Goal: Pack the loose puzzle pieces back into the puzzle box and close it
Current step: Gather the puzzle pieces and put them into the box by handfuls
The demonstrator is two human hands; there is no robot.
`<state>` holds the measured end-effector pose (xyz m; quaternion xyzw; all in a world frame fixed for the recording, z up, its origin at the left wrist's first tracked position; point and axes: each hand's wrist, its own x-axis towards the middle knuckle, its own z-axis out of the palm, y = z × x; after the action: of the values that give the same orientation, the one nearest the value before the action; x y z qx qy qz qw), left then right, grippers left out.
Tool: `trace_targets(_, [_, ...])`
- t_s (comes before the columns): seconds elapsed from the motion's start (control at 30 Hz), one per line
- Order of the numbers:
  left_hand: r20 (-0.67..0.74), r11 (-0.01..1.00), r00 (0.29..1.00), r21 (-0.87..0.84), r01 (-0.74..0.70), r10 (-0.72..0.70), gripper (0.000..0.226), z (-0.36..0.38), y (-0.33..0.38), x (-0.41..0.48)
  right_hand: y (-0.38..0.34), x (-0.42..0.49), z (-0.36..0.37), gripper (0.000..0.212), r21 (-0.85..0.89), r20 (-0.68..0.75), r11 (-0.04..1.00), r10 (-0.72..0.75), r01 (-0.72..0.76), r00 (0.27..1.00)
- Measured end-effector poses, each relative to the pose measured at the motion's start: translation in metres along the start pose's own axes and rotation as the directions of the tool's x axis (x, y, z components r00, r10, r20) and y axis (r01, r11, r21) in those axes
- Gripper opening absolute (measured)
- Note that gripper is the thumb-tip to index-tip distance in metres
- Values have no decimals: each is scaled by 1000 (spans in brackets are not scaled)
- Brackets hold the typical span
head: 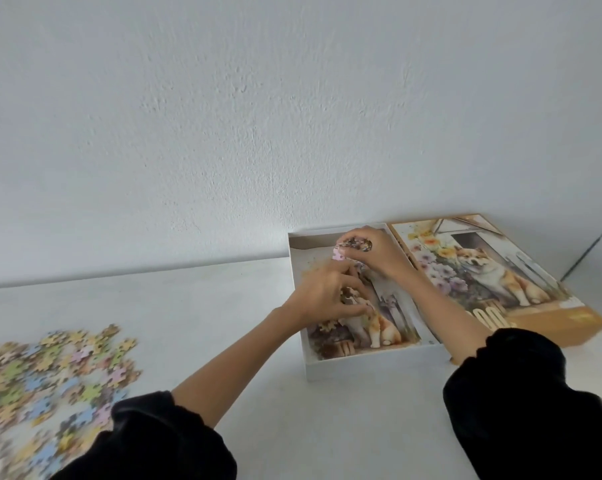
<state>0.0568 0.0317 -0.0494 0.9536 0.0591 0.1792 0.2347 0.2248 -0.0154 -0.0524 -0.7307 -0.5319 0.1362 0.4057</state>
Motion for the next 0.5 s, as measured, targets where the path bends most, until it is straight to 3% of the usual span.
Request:
trace_targets(0.17, [46, 998, 999, 64, -27, 24, 30, 2, -2, 1, 1, -3, 0, 22, -19, 44, 1000, 5, -4, 999])
trace_targets(0.3, [79, 987, 995, 143, -72, 61, 53, 1, 3, 2, 4, -6, -2, 21, -19, 43, 1000, 7, -7, 999])
trace_targets(0.5, [215, 956, 972, 250, -151, 98, 67, -5, 5, 5, 2, -12, -7, 17, 3, 53, 1000, 23, -23, 998])
